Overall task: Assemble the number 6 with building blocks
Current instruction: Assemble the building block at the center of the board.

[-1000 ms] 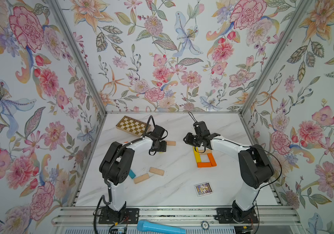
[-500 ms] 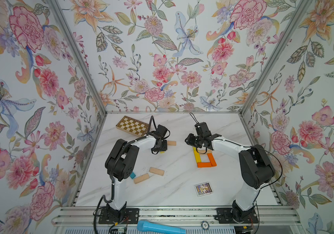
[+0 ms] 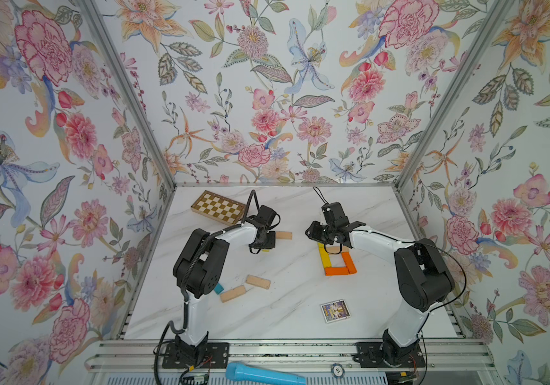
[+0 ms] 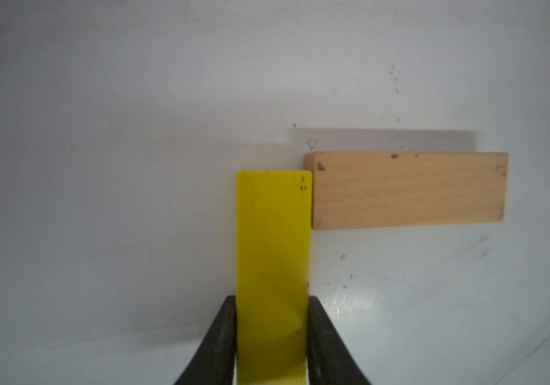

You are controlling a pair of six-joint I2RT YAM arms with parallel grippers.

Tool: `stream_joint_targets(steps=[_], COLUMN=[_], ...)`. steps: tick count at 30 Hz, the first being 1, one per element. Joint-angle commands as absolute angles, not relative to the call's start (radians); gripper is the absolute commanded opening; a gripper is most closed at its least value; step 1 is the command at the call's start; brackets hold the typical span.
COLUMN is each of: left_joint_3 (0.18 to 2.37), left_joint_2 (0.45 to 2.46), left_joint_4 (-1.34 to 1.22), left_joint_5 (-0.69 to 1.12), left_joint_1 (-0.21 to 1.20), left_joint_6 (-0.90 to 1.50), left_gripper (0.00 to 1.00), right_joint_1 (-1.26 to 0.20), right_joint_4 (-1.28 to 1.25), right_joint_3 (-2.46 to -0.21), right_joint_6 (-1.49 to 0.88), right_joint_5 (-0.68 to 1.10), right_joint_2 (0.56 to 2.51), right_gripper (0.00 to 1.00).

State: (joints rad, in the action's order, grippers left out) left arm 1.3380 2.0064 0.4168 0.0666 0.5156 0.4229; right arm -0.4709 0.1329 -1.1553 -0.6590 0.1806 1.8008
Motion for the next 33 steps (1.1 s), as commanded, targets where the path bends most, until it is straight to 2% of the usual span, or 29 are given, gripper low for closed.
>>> stream_joint_targets(steps=[1,8,33], left_joint_3=[1.315,1.317,1.355], left_joint_2=[1.994,1.992,2.039], left_joint_4=[0.422,0.42,0.414], left_joint_5=[0.059,0.064,0.089], left_joint_1=[0.505,0.491,0.491], left_joint_6=[0.399,0.387,0.354], left_gripper=[0.3,0.31,0.34], right_joint_1=[-0.486,-0.527,-0.516], right_joint_4=[0.132,0.152,0.146], right_joint_3=[-1.184,-1.233,-1.227], right_joint_6=[-0.639,-0.645,-0.647], right_joint_5=[0.198,0.197,0.203], right_joint_2=[1.812,1.856,1.863], right_gripper=[0.37,0.37,0.37])
